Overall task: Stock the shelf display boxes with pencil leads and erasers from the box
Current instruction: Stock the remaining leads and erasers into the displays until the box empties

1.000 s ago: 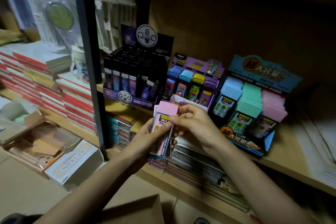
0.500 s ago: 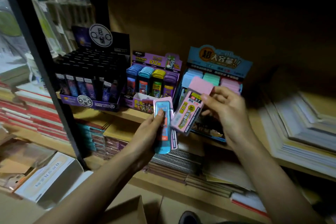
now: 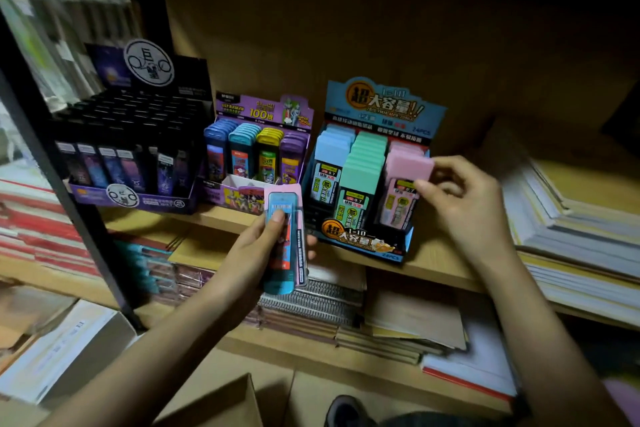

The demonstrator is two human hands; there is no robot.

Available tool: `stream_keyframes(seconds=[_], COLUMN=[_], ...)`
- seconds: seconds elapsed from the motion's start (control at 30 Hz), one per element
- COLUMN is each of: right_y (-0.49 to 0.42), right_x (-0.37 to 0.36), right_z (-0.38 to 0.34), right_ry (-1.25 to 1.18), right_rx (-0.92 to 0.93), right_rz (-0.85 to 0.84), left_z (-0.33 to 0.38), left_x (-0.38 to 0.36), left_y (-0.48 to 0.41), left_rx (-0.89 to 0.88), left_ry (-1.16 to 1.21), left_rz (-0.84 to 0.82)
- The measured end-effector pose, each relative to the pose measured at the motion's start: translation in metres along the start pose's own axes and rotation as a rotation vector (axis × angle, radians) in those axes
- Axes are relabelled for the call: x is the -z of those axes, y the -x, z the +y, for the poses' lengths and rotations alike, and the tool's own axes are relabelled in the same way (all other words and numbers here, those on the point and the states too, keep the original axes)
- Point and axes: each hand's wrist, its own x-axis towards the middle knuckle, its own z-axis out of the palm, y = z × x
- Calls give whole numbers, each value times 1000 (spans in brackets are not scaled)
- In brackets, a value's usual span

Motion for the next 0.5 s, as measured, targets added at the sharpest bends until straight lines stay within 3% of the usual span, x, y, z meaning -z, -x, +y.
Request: stream_keyframes(seconds=[0.27,0.5], right_y=[7,8], right_x=[-8,-5], right_z=[9,14], right_ry=[38,508], right_rx=[-83,-34], right_rz=[-57,-24], left_z=[0,-1], left_x=[-4,-3], left_y=[5,7], left_rx=[-8,-14], left_ry=[-21,-18], left_rz=[-9,-23])
